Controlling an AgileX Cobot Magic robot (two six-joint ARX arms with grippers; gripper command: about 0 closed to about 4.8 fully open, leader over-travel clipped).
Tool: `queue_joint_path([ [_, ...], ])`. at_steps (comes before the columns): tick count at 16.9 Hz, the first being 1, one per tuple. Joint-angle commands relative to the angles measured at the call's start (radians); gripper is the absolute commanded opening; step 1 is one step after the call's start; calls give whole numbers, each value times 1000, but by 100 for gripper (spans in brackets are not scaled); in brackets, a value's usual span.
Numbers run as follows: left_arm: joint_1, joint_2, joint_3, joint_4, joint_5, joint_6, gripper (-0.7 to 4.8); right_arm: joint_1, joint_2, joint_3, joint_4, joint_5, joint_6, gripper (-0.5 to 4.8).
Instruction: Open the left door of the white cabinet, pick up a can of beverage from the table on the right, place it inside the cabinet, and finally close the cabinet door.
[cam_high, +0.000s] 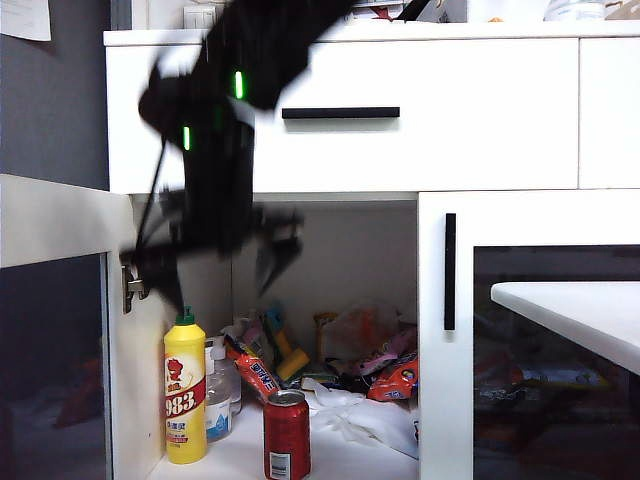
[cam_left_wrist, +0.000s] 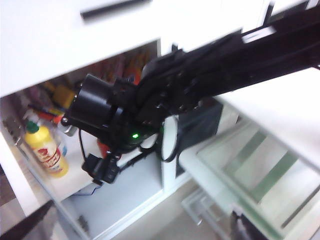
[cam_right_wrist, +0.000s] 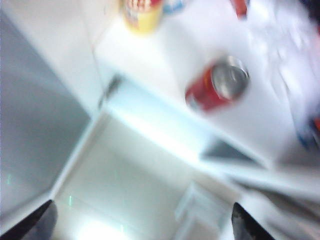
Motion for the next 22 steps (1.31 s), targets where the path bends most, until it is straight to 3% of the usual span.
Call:
queue_joint_path([
  [1,2,-3,2,10,56,-15,479,38,-144,6,-119,60,-40,479],
  [5,2,-2,2,27,95,-15,479,60,-504,6,-291,191,-194,479],
  [14,0,56,2,150,164,-77,479,69,-1204,6,-547,122,-190,479],
  [19,0,200,2,160,269,-178,479,69,-1543,-117,-631,-52,-161,479],
  [22,0,274,-19,290,289,-226,479,68,-1769,-433,-584,-209,-118,479],
])
